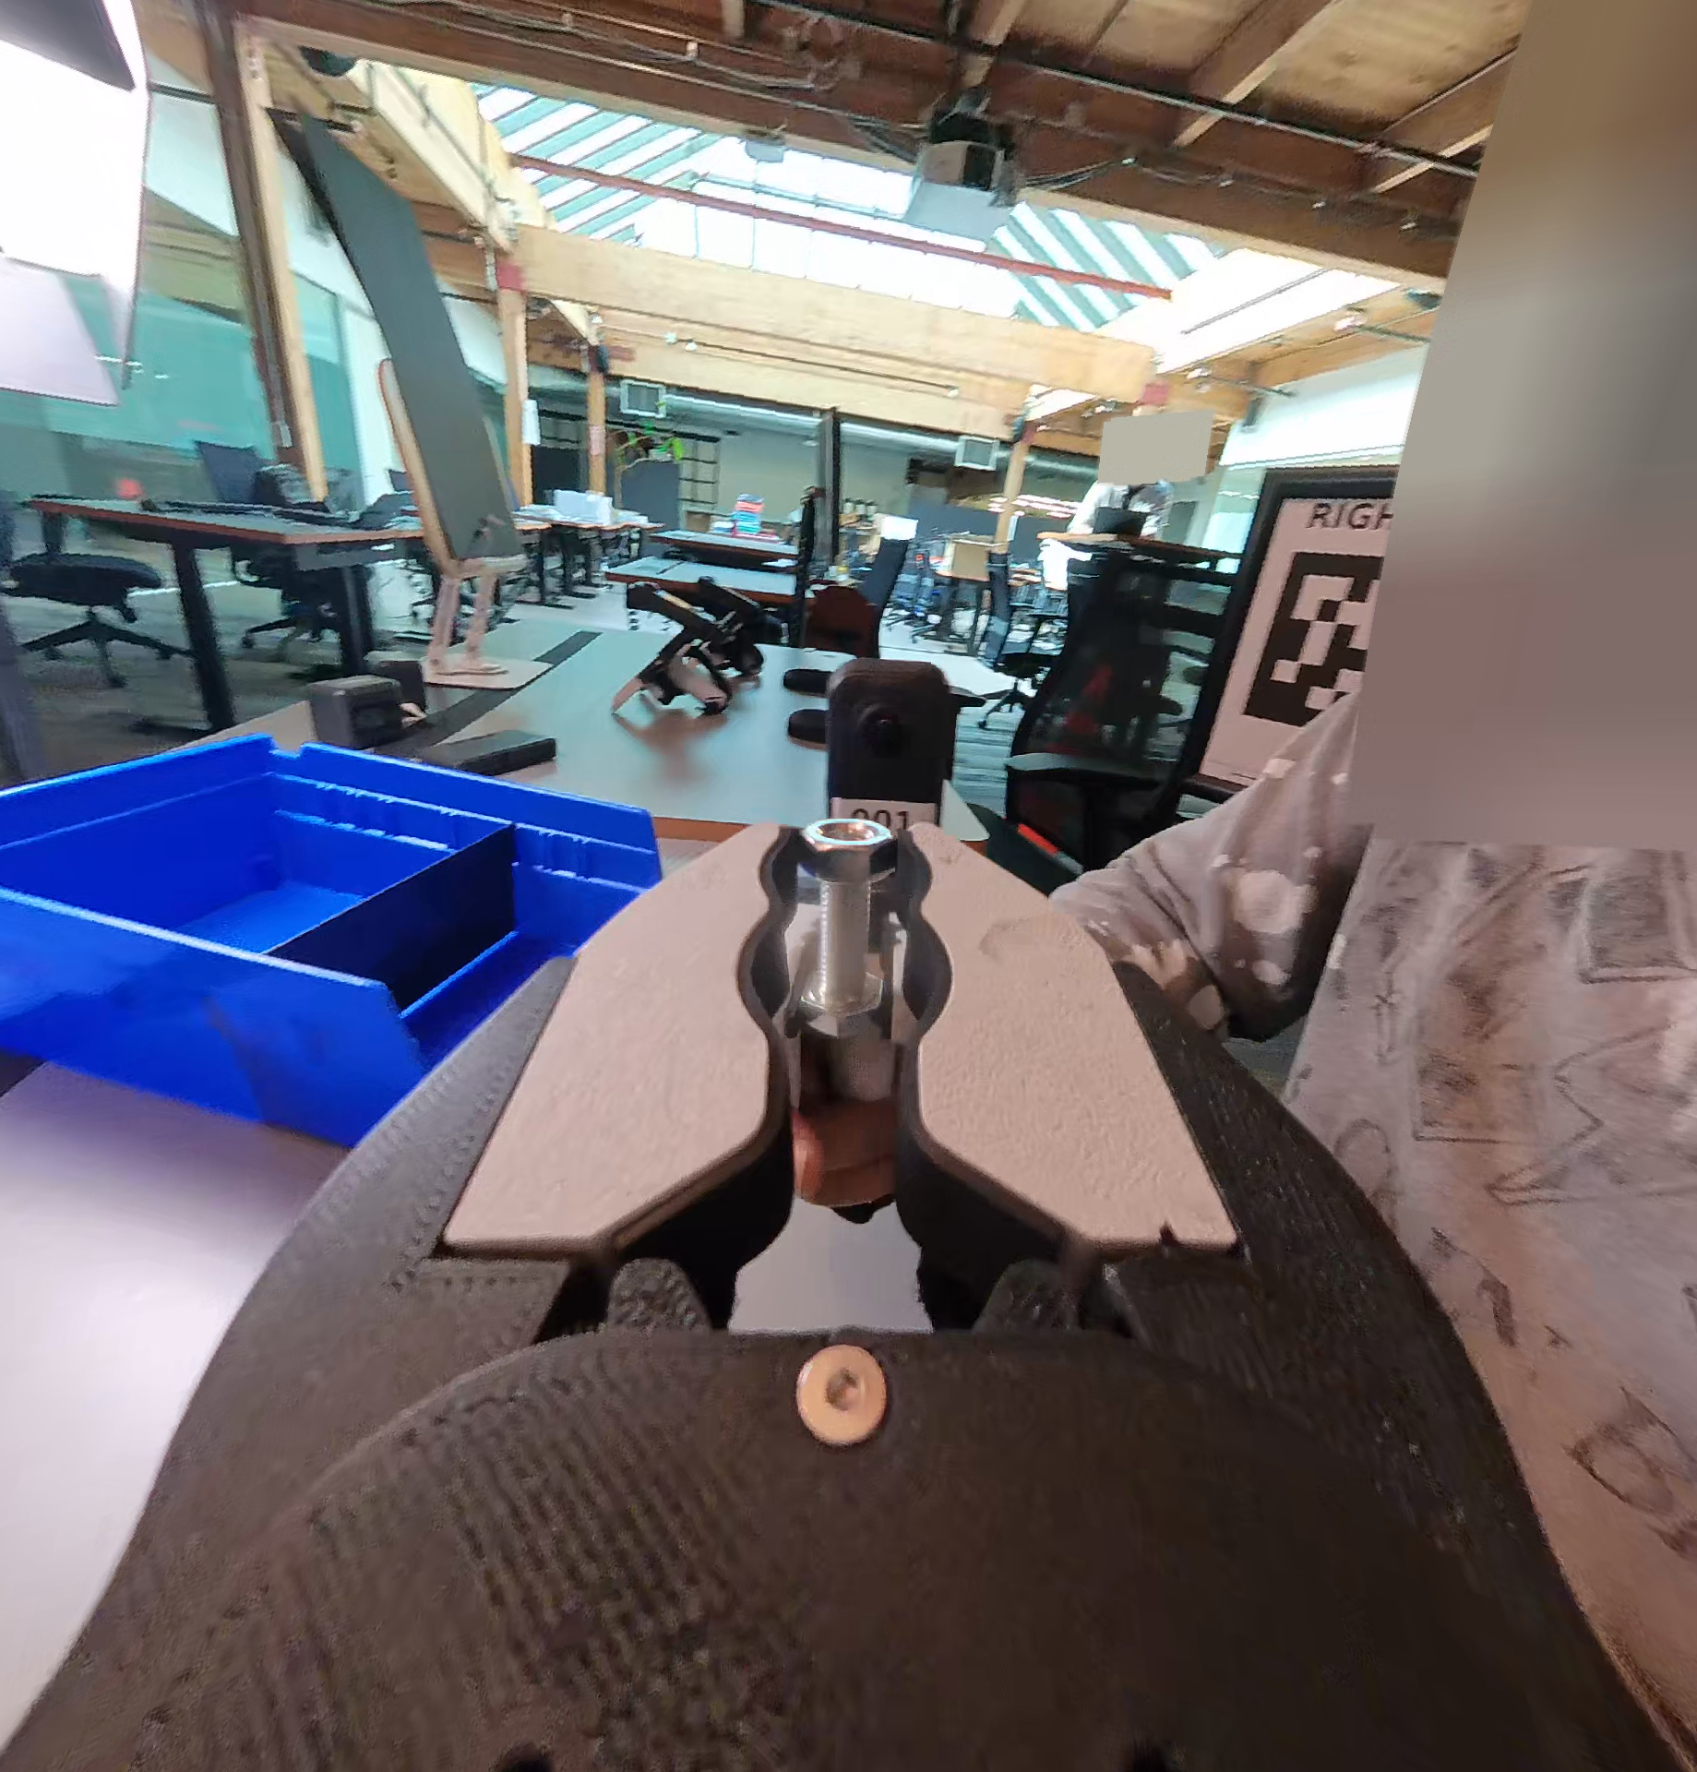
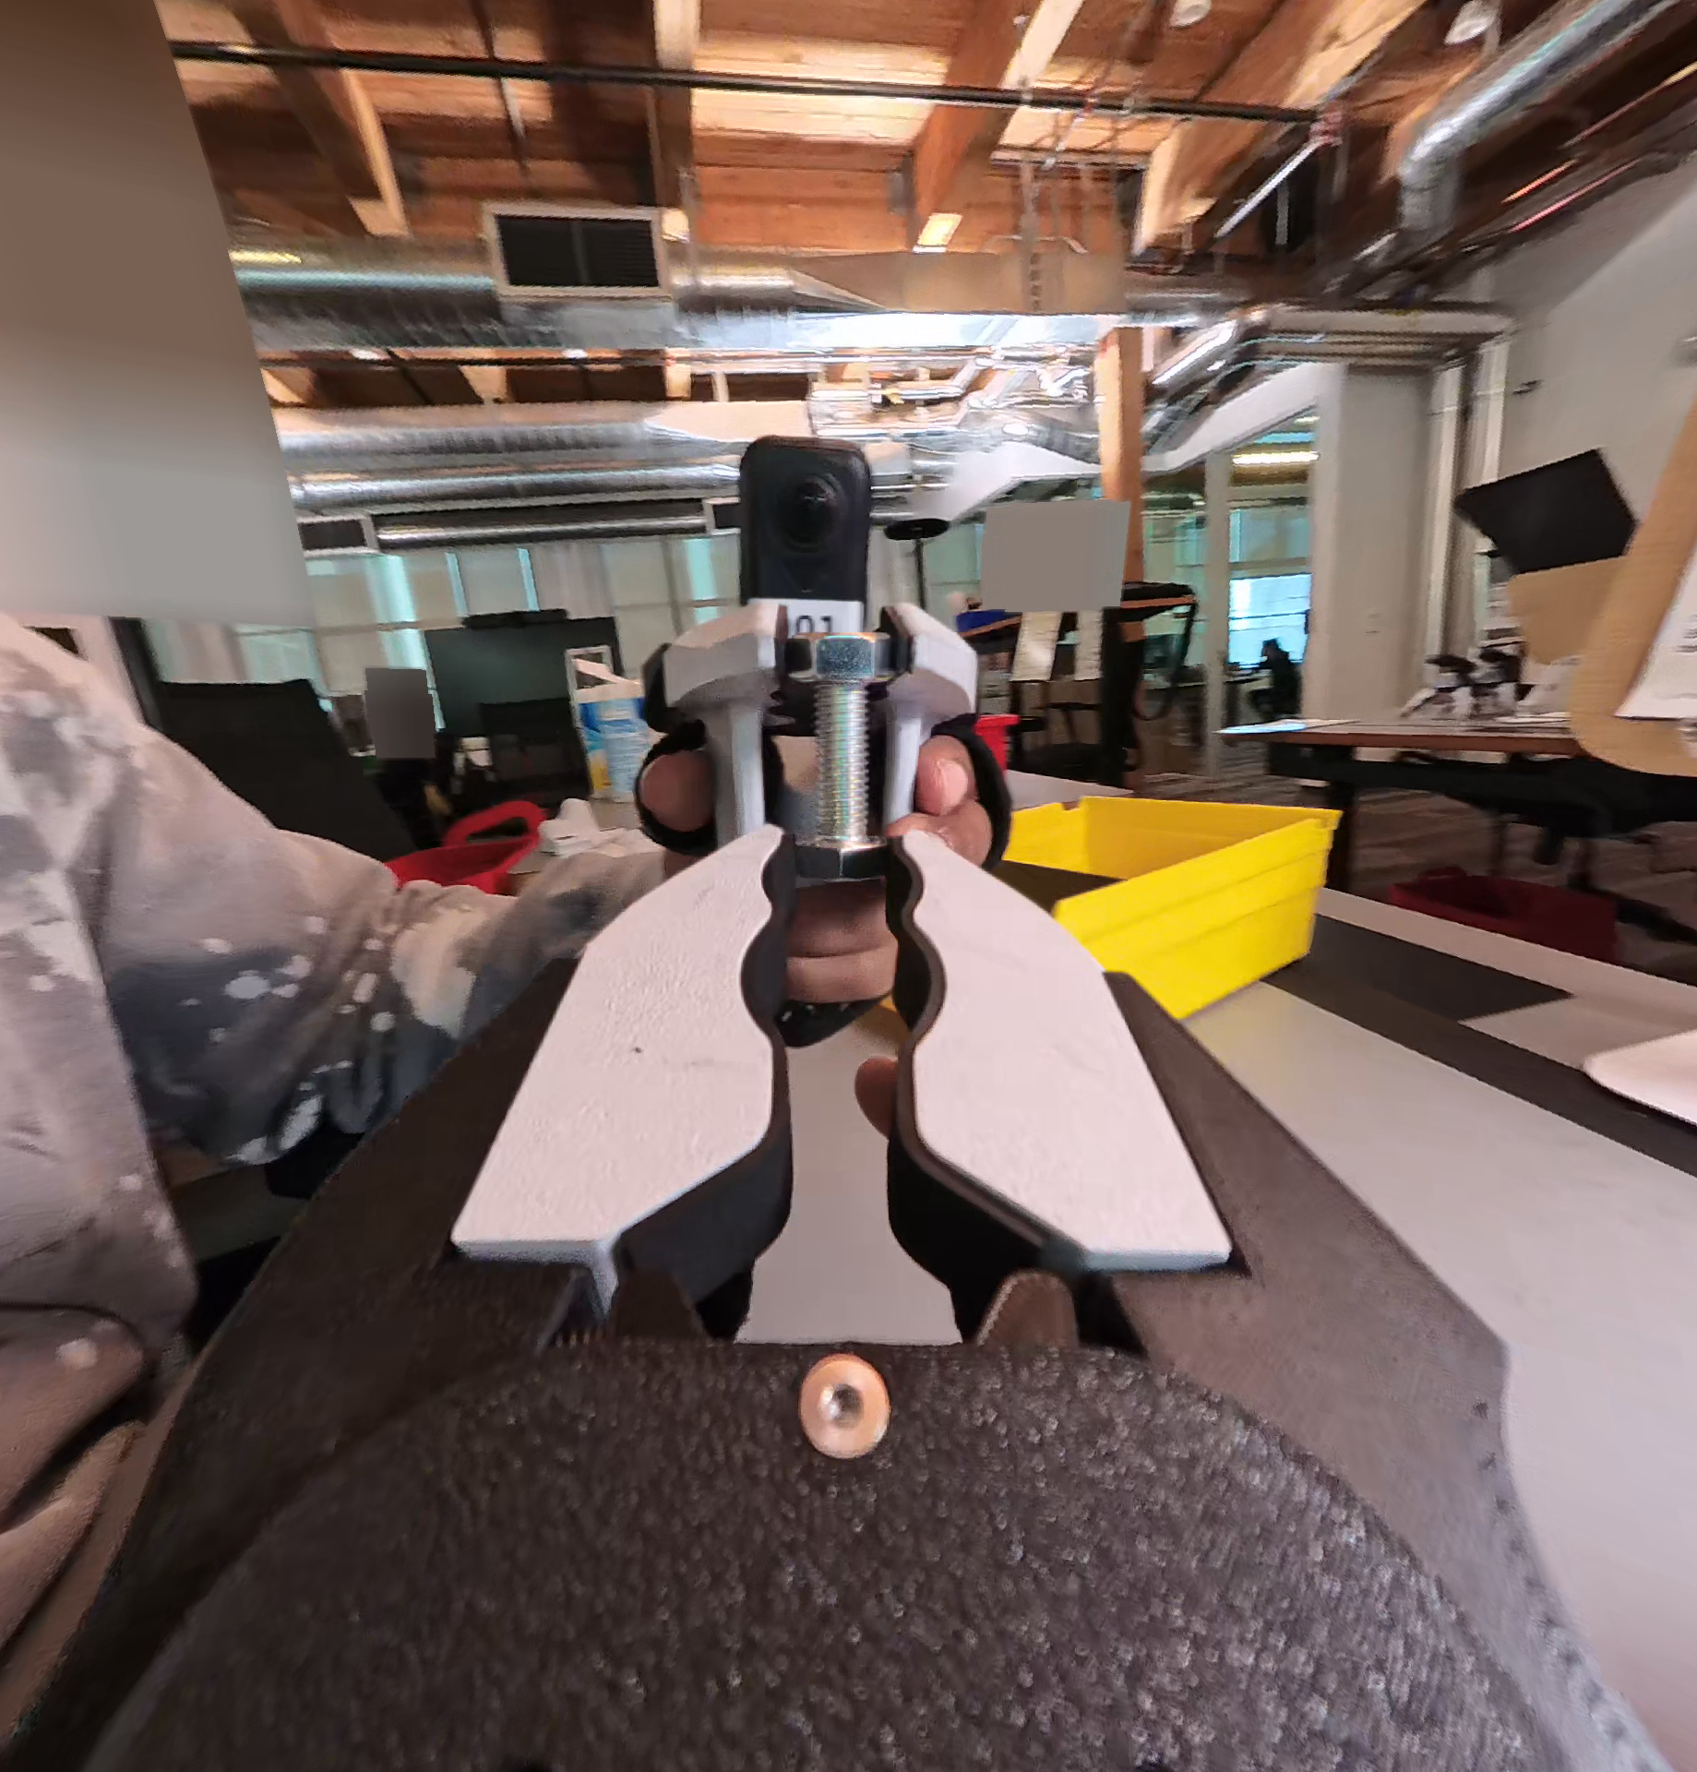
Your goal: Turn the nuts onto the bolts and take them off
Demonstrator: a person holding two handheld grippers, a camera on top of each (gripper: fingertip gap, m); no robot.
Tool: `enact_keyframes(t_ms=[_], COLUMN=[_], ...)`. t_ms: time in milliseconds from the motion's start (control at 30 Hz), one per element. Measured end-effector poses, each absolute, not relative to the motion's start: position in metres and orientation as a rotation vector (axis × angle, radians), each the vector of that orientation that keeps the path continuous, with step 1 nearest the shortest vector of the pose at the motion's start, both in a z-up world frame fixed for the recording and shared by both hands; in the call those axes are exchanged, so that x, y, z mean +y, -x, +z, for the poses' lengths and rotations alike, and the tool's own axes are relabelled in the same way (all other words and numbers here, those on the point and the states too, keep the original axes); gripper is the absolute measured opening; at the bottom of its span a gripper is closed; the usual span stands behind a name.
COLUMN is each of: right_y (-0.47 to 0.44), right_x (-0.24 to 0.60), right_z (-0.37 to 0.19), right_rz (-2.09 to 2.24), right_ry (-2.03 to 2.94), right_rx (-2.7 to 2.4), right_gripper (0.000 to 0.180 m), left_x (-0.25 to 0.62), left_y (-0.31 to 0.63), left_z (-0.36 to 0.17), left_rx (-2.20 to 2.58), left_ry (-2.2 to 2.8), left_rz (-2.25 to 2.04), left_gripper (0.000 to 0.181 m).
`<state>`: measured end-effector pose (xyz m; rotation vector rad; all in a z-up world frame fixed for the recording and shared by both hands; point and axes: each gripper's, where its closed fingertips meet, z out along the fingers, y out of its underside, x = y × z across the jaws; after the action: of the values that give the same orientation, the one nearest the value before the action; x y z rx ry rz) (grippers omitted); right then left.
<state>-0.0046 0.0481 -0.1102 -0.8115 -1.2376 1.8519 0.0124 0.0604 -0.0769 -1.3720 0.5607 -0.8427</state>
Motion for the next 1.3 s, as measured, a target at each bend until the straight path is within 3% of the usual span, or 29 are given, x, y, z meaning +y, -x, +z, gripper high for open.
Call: enact_keyframes(t_ms=[633, 1000, 1300], right_y=[-0.023, 0.001, -0.022], right_x=[0.017, 0.06, 0.027], right_z=[-0.1, -0.093, -0.088], right_rz=[2.151, 1.698, 2.041], right_ry=[0.619, 0.787, 0.636], right_rx=[-1.448, -1.19, -1.411], right_gripper=[0.018, 0.017, 0.017], left_x=[0.028, 0.067, 0.038], left_y=[-0.038, -0.017, -0.038], left_z=[-0.069, -0.063, -0.059], left_rx=[0.793, 0.499, 0.728], left_ry=[1.207, 1.28, 1.208], left_rz=[-1.097, -0.789, -0.968], left_gripper=[0.018, 0.018, 0.018])
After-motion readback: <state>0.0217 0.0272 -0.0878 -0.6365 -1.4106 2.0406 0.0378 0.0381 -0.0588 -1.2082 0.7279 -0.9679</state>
